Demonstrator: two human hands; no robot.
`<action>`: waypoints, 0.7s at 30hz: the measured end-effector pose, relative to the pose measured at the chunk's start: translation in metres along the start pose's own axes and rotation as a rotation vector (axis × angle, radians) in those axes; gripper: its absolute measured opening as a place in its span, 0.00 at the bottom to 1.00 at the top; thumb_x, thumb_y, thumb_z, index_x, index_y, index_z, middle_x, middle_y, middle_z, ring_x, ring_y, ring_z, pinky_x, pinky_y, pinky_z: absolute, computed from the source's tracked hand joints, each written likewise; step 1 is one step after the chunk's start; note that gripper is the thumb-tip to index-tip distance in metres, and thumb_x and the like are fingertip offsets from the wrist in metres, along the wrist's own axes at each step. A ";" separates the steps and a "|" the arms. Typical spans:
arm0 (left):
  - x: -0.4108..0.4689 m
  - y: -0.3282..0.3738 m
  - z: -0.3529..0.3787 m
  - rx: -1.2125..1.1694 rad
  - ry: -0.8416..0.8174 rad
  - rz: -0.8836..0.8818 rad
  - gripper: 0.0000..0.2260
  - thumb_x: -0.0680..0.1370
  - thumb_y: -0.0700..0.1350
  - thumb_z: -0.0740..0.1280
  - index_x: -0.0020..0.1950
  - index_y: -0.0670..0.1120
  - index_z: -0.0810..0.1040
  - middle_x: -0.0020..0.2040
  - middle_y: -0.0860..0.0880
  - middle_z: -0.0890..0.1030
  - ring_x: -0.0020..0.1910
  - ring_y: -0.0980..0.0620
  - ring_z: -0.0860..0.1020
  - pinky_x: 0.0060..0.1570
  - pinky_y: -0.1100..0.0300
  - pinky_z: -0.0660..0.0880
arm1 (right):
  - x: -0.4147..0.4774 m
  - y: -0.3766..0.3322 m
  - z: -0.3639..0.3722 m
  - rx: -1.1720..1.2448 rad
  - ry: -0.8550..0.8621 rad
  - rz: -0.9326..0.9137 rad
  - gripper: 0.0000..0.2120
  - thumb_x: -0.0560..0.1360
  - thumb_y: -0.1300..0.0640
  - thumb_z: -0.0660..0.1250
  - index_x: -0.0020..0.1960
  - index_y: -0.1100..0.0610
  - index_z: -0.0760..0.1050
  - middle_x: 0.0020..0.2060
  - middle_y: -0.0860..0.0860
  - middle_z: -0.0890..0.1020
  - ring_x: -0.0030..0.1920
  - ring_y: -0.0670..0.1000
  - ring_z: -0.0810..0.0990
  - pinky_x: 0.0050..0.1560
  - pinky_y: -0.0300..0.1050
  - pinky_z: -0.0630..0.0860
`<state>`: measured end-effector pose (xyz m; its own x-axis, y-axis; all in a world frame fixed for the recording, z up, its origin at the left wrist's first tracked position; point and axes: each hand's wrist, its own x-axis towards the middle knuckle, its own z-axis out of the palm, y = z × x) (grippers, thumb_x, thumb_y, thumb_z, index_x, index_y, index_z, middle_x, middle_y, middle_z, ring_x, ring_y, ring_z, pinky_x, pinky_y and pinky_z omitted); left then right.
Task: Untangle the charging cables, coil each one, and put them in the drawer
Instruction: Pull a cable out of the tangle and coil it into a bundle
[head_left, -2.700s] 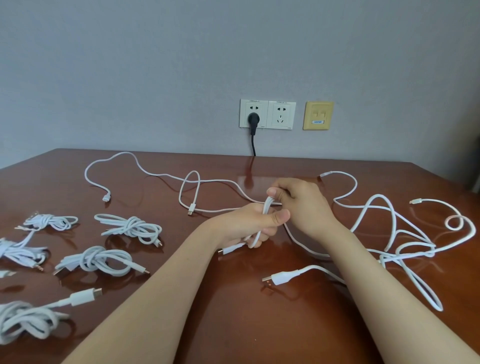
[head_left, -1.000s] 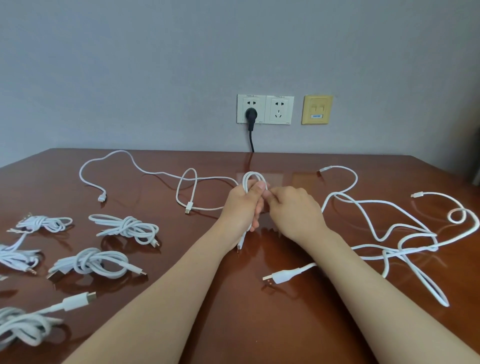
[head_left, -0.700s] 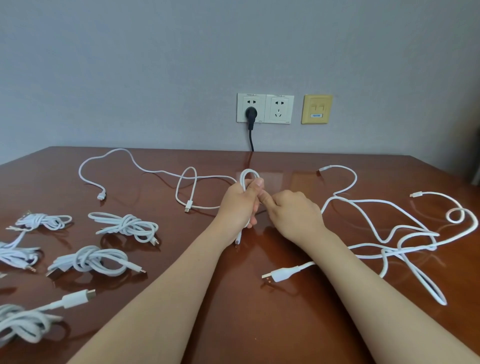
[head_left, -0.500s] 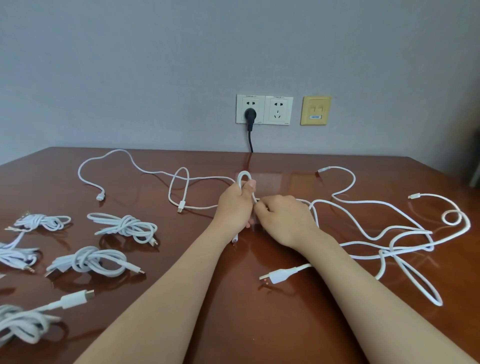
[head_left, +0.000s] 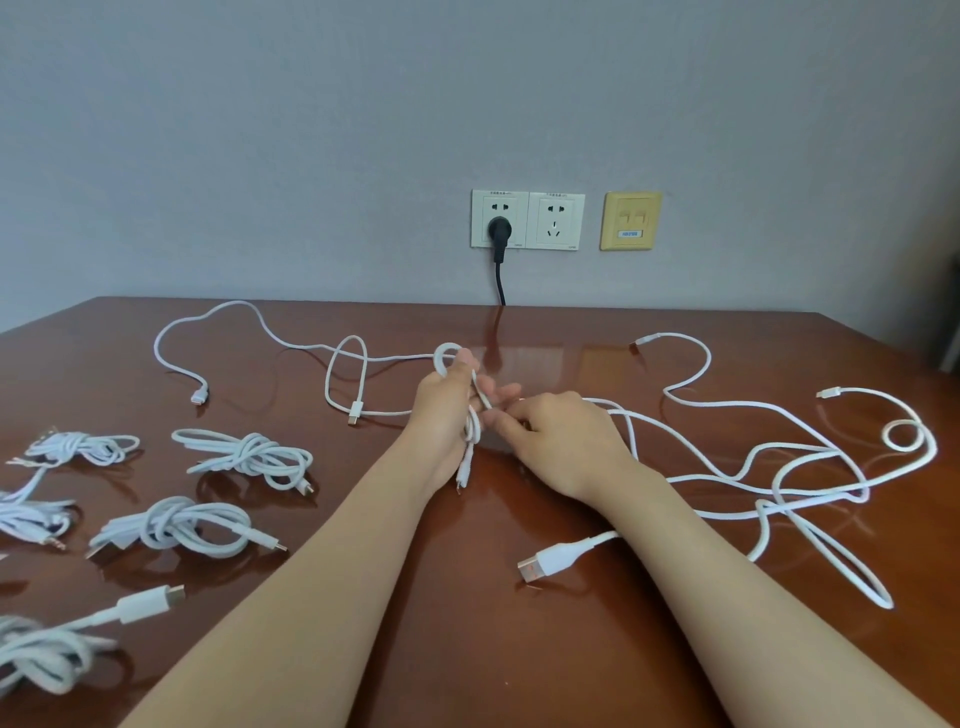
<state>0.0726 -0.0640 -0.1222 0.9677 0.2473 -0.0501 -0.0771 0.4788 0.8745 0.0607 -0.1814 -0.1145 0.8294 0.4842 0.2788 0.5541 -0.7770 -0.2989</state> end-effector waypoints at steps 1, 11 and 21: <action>0.000 0.001 -0.001 -0.082 0.023 -0.010 0.14 0.83 0.46 0.54 0.39 0.42 0.69 0.20 0.52 0.69 0.19 0.56 0.73 0.27 0.62 0.78 | 0.000 0.000 0.000 -0.005 -0.005 -0.012 0.21 0.80 0.43 0.53 0.33 0.53 0.71 0.38 0.53 0.81 0.44 0.55 0.77 0.40 0.46 0.68; 0.001 0.009 -0.012 -0.165 -0.079 -0.074 0.14 0.83 0.48 0.52 0.40 0.45 0.66 0.20 0.54 0.63 0.16 0.60 0.59 0.15 0.70 0.56 | -0.002 0.009 -0.009 0.280 0.011 0.086 0.16 0.72 0.53 0.66 0.27 0.56 0.70 0.23 0.48 0.69 0.29 0.48 0.67 0.31 0.42 0.64; 0.003 0.006 -0.011 0.014 -0.097 -0.047 0.15 0.83 0.50 0.53 0.41 0.44 0.68 0.22 0.53 0.63 0.17 0.58 0.59 0.18 0.70 0.57 | -0.004 0.002 -0.017 0.630 -0.027 -0.024 0.15 0.73 0.64 0.68 0.31 0.49 0.77 0.24 0.40 0.76 0.29 0.37 0.73 0.35 0.27 0.66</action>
<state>0.0720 -0.0515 -0.1224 0.9889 0.1417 -0.0445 -0.0286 0.4759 0.8790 0.0575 -0.1920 -0.1004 0.8130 0.5152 0.2712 0.5017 -0.3836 -0.7753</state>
